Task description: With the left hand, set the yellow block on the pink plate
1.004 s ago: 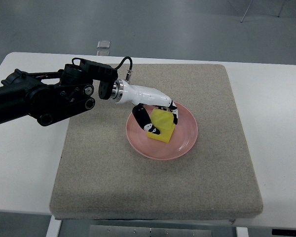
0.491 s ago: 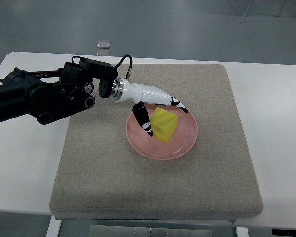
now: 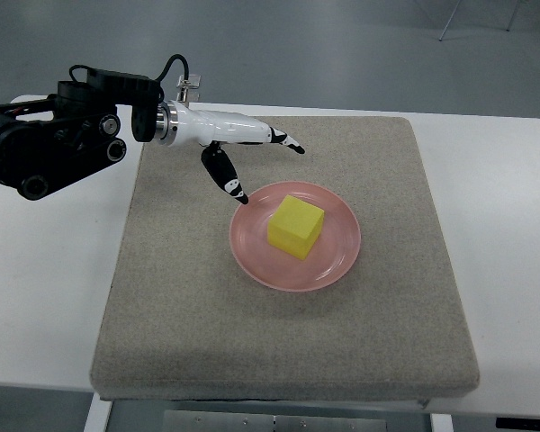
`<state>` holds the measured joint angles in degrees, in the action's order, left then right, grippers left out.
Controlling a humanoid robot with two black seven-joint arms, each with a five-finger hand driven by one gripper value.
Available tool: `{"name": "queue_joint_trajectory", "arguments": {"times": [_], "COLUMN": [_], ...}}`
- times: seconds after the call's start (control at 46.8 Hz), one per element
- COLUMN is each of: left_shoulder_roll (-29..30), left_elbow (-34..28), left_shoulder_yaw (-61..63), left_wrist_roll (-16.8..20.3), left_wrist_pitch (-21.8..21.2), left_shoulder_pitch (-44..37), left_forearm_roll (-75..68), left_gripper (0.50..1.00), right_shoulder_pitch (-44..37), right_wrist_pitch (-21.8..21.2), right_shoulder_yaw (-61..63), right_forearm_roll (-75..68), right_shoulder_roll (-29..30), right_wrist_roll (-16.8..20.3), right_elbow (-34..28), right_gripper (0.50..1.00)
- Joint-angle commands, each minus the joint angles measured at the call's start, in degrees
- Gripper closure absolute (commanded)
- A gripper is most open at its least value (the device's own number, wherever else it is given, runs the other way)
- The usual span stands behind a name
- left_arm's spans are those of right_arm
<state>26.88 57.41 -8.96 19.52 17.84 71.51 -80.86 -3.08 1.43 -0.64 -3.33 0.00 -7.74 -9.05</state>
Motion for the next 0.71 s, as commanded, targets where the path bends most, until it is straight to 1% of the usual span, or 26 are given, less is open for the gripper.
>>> {"name": "queue_joint_trajectory", "arguments": {"times": [0.0, 0.107, 0.235, 0.363, 0.449, 0.513, 0.684], "left_shoulder_roll": [0.5, 0.2, -0.1, -0.6, -2.1, -3.3, -8.3], "left_elbow": [-3.3, -8.3, -10.8, -15.6, -18.6, -21.9, -32.3], "left_shoulder_yaw": [-0.4, -3.0, -5.3, -5.4, -5.4, -5.4, -5.4], "left_wrist_roll": [0.0, 0.0, 0.0, 0.0, -0.3, -0.4, -1.1], "left_wrist_pitch": [-0.7, -1.5, -2.0, -4.9, -6.7, -7.3, -7.3], "left_shoulder_pitch": [-0.4, -1.1, -1.2, -0.9, -1.0, -1.0, -0.9], "left_forearm_roll": [0.3, 1.8, 6.7, 13.9, 17.4, 19.5, 27.3], "left_gripper": [0.51, 0.51, 0.51, 0.51, 0.51, 0.51, 0.51], "right_shoulder_pitch": [0.0, 0.0, 0.0, 0.0, 0.0, 0.0, 0.0], "right_wrist_pitch": [0.0, 0.1, 0.0, 0.0, 0.0, 0.0, 0.0], "right_shoulder_yaw": [0.0, 0.0, 0.0, 0.0, 0.0, 0.0, 0.0], "right_forearm_roll": [0.0, 0.0, 0.0, -0.1, 0.0, 0.0, 0.0], "right_shoulder_roll": [0.0, 0.0, 0.0, 0.0, 0.0, 0.0, 0.0], "right_wrist_roll": [0.0, 0.0, 0.0, 0.0, 0.0, 0.0, 0.0], "right_elbow": [0.0, 0.0, 0.0, 0.0, 0.0, 0.0, 0.0], "right_gripper": [0.576, 0.576, 0.576, 0.576, 0.576, 0.576, 0.576]}}
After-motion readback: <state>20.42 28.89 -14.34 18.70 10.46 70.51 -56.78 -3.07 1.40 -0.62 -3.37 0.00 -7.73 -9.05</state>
